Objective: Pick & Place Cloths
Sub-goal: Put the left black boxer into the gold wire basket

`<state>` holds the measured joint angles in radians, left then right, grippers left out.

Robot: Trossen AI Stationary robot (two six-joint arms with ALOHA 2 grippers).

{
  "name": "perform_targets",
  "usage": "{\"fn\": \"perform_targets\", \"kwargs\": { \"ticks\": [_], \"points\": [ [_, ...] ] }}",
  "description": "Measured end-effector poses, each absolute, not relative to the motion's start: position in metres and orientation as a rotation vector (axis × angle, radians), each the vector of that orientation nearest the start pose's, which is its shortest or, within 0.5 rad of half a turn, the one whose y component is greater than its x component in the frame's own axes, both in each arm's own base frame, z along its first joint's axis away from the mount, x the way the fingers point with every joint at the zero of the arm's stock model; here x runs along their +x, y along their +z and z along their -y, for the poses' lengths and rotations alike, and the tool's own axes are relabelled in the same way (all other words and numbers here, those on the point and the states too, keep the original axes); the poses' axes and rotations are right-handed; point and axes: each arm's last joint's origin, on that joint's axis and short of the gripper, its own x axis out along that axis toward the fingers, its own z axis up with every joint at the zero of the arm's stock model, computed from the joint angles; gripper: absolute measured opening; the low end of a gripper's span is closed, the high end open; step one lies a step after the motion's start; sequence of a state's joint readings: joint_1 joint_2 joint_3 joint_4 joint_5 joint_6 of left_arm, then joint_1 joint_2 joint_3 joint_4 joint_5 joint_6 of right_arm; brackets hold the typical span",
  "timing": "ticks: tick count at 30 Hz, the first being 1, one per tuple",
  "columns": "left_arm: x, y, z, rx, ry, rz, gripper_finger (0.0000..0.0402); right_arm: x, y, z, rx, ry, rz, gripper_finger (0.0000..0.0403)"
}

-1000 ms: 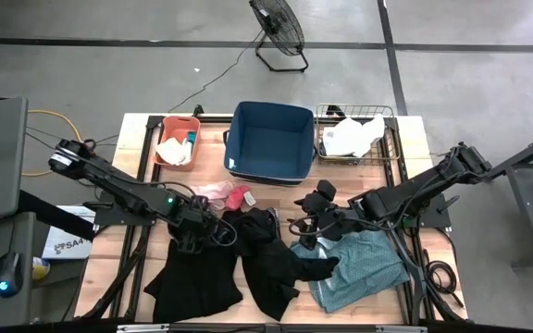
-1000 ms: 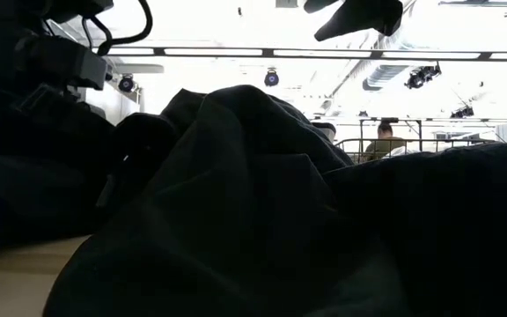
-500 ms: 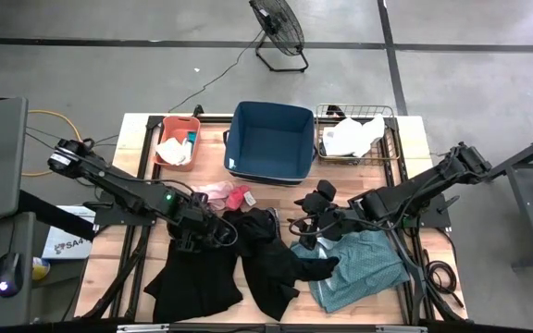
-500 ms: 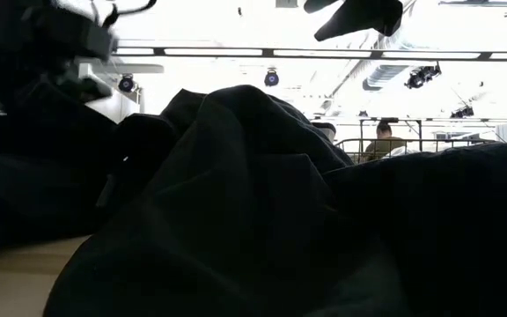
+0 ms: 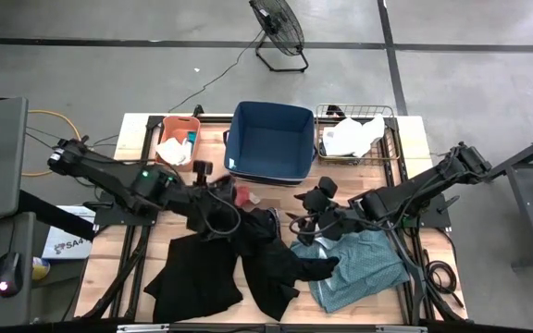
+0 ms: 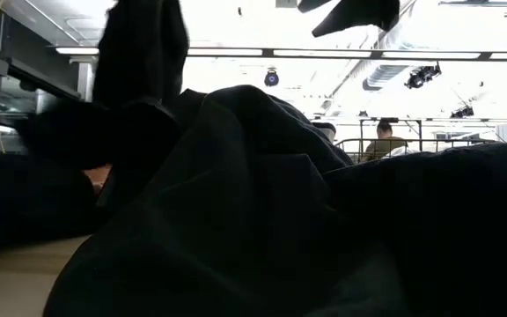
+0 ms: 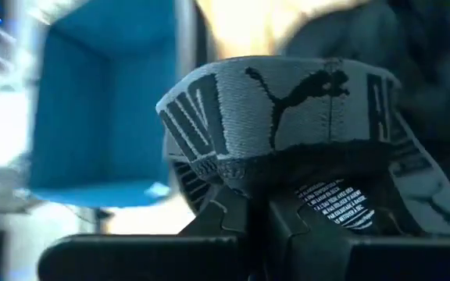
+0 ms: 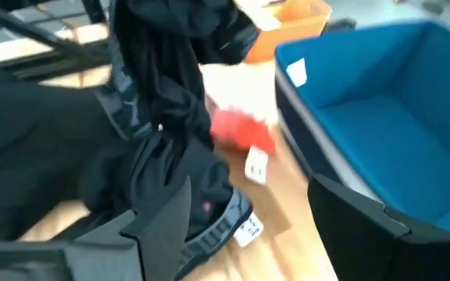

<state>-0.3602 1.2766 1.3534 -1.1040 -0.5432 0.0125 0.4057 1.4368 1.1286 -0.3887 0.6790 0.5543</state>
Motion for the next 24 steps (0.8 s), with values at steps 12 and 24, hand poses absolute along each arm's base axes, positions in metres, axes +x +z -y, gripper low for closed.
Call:
{"fn": "perform_targets", "kwargs": {
  "ticks": [12,24],
  "points": [
    [0.22,0.429,0.061,0.653,0.316,-0.647,0.0002,0.31,0.312,-0.093,-0.069,-0.405,-0.297,0.025],
    [0.235,0.452,0.051,0.732,0.426,-0.482,0.0002,0.335,0.326,-0.053,-0.168,-0.255,-0.143,0.025]
  ]
}}
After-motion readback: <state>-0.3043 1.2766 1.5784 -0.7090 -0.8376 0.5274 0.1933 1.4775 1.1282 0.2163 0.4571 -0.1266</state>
